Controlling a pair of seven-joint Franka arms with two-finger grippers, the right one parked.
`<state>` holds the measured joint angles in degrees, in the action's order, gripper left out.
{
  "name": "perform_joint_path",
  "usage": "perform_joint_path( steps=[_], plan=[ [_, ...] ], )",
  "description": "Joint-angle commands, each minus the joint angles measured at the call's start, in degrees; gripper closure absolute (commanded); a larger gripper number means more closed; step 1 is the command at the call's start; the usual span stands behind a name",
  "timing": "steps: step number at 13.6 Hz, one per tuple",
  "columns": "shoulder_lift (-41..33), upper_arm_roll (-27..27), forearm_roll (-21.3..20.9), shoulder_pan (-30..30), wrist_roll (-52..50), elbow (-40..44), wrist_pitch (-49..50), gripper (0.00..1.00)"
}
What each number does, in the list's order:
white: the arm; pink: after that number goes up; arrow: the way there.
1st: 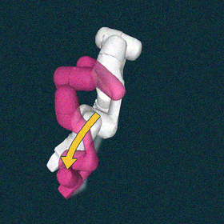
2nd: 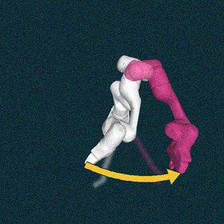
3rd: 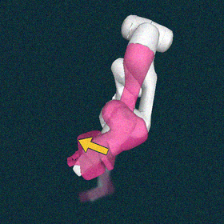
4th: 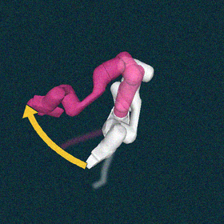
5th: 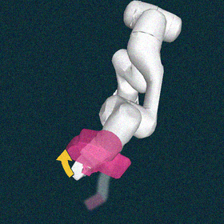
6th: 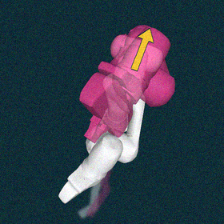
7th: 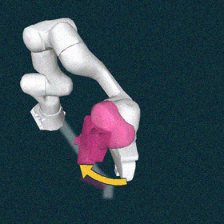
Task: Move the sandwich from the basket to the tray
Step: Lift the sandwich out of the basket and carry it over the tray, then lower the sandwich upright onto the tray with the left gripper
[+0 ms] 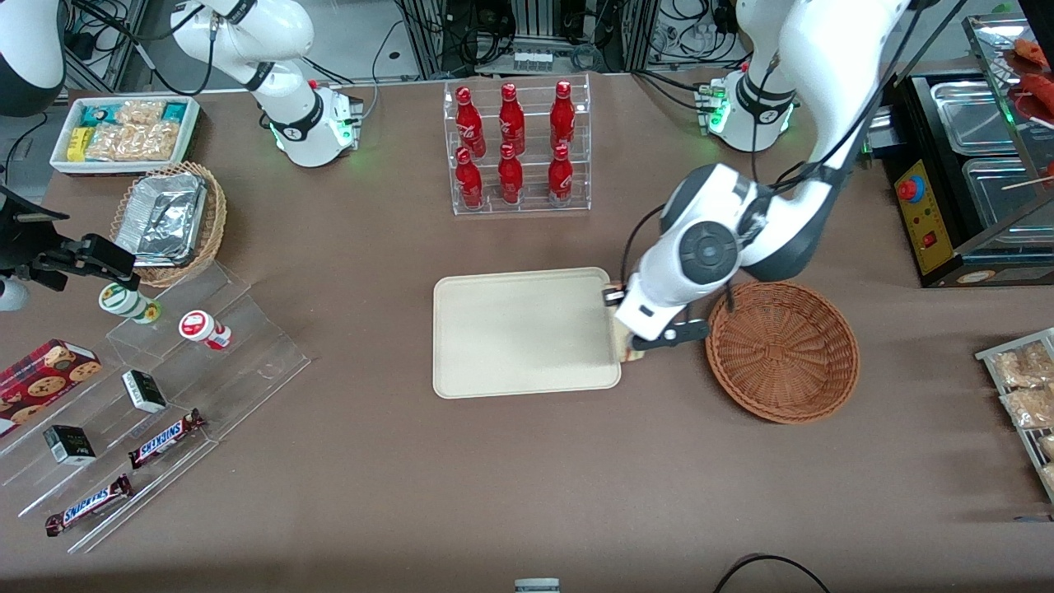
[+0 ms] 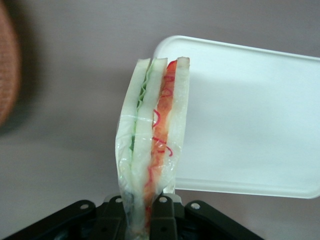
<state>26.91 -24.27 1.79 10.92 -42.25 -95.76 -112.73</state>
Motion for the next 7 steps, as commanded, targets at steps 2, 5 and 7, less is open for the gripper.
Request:
perform_joint_path(
  steps=[2,5,7],
  plan=[
    [7.1,0.4,-1.3,5.2,0.0,10.1,3.5,1.00],
    [11.8,0.6,-5.7,9.5,-6.5,15.0,3.3,1.00],
    [14.6,0.6,-9.0,12.0,-10.6,17.9,3.3,1.00]
  ],
)
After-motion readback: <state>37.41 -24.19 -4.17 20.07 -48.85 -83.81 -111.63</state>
